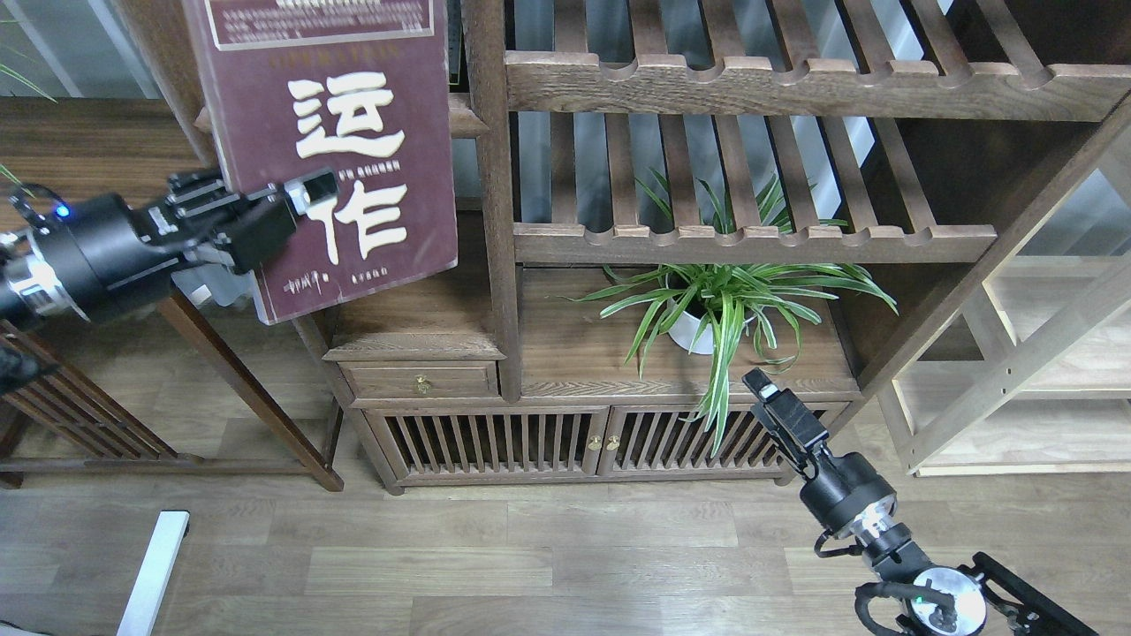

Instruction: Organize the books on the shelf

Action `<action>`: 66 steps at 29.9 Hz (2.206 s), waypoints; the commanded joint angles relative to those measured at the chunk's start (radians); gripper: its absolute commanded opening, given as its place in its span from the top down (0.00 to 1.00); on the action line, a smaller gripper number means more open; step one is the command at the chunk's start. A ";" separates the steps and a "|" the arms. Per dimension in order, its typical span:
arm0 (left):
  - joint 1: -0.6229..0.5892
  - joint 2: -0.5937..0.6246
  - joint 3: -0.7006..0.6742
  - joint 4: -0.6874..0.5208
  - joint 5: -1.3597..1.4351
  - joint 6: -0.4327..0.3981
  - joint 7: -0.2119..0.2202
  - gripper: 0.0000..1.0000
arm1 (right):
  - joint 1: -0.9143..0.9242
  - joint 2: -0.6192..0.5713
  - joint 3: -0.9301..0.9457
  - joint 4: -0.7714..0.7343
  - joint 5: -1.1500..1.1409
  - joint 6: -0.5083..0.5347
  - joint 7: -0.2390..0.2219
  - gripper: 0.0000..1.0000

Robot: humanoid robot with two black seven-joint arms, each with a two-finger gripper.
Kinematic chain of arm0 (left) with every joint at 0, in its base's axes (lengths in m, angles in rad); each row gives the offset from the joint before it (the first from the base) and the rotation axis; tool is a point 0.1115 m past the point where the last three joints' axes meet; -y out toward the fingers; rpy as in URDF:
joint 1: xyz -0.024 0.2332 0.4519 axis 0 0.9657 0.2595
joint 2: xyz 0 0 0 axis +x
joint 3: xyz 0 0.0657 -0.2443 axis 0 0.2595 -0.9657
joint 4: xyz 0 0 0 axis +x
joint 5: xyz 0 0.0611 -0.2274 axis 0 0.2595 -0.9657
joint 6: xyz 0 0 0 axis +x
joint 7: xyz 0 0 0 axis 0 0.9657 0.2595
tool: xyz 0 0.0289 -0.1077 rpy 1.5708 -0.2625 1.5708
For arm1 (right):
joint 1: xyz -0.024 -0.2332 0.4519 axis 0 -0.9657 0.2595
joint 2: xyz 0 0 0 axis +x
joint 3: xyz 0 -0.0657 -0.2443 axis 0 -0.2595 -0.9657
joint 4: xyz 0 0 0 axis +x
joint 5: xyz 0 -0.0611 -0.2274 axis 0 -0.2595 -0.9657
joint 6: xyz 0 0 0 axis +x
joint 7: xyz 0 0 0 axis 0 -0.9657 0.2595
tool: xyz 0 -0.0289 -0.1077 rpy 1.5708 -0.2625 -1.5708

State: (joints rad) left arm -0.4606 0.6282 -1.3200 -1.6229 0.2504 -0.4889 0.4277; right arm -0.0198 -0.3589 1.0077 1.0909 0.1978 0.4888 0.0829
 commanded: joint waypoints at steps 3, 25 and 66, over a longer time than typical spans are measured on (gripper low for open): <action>-0.004 -0.076 -0.128 0.000 0.056 0.000 0.000 0.97 | 0.006 0.000 0.003 -0.016 0.000 0.000 0.000 0.09; -0.067 -0.174 -0.347 0.003 0.184 0.004 -0.067 1.00 | 0.078 -0.012 0.023 -0.049 0.003 0.000 -0.002 0.10; -0.328 -0.274 0.005 0.077 0.756 0.630 -0.179 1.00 | 0.069 -0.037 0.154 -0.049 0.017 0.000 0.001 0.10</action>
State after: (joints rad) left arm -0.7767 0.3541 -1.3427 -1.5526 0.9873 0.1083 0.2516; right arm 0.0491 -0.3887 1.1576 1.0417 0.2132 0.4887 0.0838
